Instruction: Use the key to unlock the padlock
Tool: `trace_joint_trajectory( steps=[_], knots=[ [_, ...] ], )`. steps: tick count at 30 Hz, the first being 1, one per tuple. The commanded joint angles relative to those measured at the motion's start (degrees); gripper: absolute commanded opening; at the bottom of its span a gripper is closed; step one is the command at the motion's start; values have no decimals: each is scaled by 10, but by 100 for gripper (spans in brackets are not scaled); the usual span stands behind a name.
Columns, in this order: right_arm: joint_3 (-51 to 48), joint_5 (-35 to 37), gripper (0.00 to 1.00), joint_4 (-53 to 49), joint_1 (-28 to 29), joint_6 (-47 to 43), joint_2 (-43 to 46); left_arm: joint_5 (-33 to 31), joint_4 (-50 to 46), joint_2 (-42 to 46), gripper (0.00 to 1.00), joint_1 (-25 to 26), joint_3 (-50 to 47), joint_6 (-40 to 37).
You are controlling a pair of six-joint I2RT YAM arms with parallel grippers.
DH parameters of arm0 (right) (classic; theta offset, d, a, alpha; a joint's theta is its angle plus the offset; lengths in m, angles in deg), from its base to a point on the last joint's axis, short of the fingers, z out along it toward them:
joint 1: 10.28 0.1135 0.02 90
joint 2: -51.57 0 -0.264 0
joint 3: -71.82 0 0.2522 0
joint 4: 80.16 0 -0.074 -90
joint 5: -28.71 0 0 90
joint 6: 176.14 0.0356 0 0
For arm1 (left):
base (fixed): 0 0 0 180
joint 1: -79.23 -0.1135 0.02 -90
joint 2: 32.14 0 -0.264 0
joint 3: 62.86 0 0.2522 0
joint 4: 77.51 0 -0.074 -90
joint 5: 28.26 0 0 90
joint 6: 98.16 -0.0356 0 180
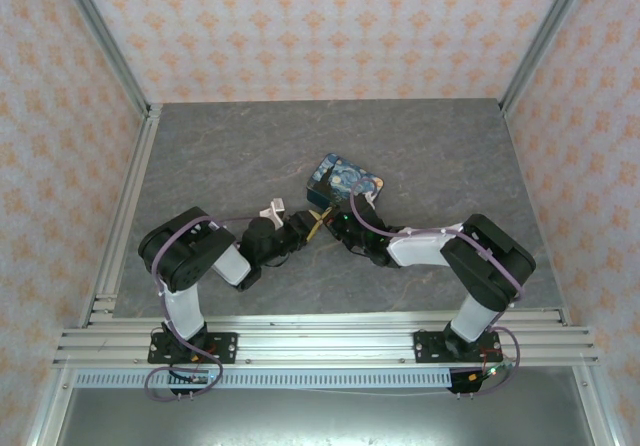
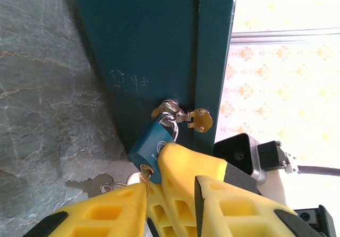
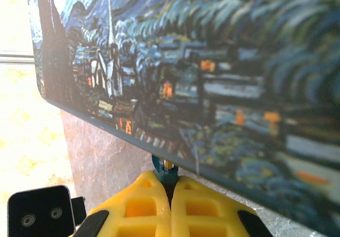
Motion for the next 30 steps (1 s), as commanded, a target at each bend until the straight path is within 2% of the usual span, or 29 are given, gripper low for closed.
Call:
trace_joint_trajectory(
  steps=[1, 30],
  knots=[
    [-4, -17, 0, -25, 1, 28, 7, 1, 5, -15, 31, 0, 5, 0],
    [-7, -10, 0, -30, 1, 33, 9, -18, 5, -22, 32, 12, -21, 5]
  ],
)
